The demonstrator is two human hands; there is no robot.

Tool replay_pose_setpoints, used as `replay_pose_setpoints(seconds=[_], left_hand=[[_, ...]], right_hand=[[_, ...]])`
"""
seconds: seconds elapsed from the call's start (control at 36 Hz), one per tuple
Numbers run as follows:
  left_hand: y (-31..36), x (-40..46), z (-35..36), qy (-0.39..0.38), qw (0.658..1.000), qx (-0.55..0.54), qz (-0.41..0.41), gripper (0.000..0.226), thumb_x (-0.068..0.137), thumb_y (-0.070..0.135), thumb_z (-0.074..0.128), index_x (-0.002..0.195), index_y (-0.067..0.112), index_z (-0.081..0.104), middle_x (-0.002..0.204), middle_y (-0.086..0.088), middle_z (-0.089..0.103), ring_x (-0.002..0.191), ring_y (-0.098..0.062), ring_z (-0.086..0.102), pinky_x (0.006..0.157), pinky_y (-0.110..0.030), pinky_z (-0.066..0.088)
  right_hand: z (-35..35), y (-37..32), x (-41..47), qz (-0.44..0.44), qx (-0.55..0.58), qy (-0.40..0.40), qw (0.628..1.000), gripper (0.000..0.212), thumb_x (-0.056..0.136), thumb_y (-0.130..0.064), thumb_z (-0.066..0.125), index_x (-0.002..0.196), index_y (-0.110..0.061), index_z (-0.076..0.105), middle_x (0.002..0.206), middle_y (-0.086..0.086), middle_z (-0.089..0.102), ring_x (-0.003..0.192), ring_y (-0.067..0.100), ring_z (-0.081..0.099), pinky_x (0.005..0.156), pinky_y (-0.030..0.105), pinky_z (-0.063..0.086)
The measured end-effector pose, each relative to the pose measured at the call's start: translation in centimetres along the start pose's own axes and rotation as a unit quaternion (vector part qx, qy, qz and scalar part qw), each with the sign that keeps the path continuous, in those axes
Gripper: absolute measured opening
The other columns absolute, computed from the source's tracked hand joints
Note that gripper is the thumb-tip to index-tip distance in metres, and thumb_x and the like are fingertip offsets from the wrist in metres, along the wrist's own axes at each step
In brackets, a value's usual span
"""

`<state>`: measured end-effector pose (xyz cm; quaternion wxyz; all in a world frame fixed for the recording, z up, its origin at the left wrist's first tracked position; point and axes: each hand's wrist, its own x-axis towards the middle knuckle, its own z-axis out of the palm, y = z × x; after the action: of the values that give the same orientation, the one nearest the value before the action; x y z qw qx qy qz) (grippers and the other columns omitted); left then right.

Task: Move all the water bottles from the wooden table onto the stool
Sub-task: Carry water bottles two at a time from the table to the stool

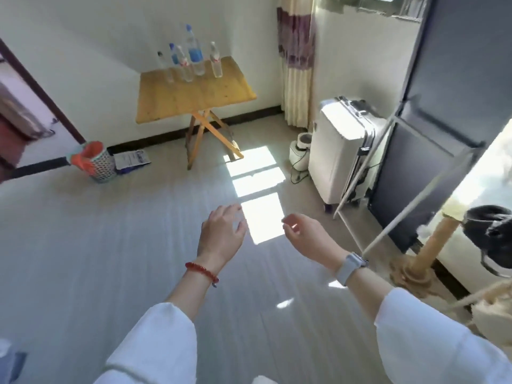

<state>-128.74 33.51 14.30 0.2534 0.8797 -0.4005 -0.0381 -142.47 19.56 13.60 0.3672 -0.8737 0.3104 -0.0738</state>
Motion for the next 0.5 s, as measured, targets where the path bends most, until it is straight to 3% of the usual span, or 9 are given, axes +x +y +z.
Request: replay_pose_setpoints(seconds=[0.08, 0.25, 0.36, 0.5], left_hand=[[-3.7, 4.9, -1.1, 0.024, 0.999, -0.002, -0.043, 0.035, 0.09, 0.024, 0.051, 0.123, 0.012, 0.053, 0.125, -0.007, 0.055, 0.116, -0.025, 0.048, 0.098, -0.039, 0.038], [-11.5, 17.4, -3.0, 0.048, 0.995, 0.007, -0.089, 0.034, 0.091, 0.026, 0.049, 0.123, 0.014, 0.052, 0.127, -0.006, 0.053, 0.117, -0.025, 0.047, 0.097, -0.036, 0.038], [-15.5, 28.0, -5.9, 0.084, 0.993, -0.009, -0.088, 0.031, 0.09, 0.022, 0.052, 0.12, 0.014, 0.055, 0.124, -0.005, 0.054, 0.111, -0.026, 0.051, 0.093, -0.038, 0.043], [-19.0, 41.6, -9.5, 0.129, 0.989, -0.014, -0.065, 0.03, 0.09, 0.021, 0.052, 0.118, 0.012, 0.056, 0.122, -0.006, 0.056, 0.109, -0.025, 0.053, 0.091, -0.037, 0.045]], right_hand=[[1.1, -1.9, 7.0, -0.029, 0.003, -0.028, 0.999, 0.028, 0.092, -0.024, 0.046, 0.114, -0.013, 0.058, 0.109, 0.004, 0.065, 0.097, 0.022, 0.06, 0.088, 0.033, 0.047], [3.5, -5.8, 22.3, -0.08, -0.015, -0.06, 0.995, 0.029, 0.093, -0.023, 0.045, 0.117, -0.011, 0.056, 0.114, 0.006, 0.063, 0.097, 0.02, 0.061, 0.083, 0.022, 0.043], [3.7, -9.7, 33.7, -0.087, -0.019, -0.054, 0.995, 0.028, 0.092, -0.022, 0.046, 0.115, -0.01, 0.057, 0.113, 0.007, 0.064, 0.096, 0.022, 0.061, 0.085, 0.029, 0.045], [2.7, -14.5, 47.1, -0.107, -0.007, -0.02, 0.994, 0.025, 0.091, -0.02, 0.048, 0.112, -0.011, 0.058, 0.106, 0.006, 0.065, 0.082, 0.017, 0.059, 0.073, 0.02, 0.04]])
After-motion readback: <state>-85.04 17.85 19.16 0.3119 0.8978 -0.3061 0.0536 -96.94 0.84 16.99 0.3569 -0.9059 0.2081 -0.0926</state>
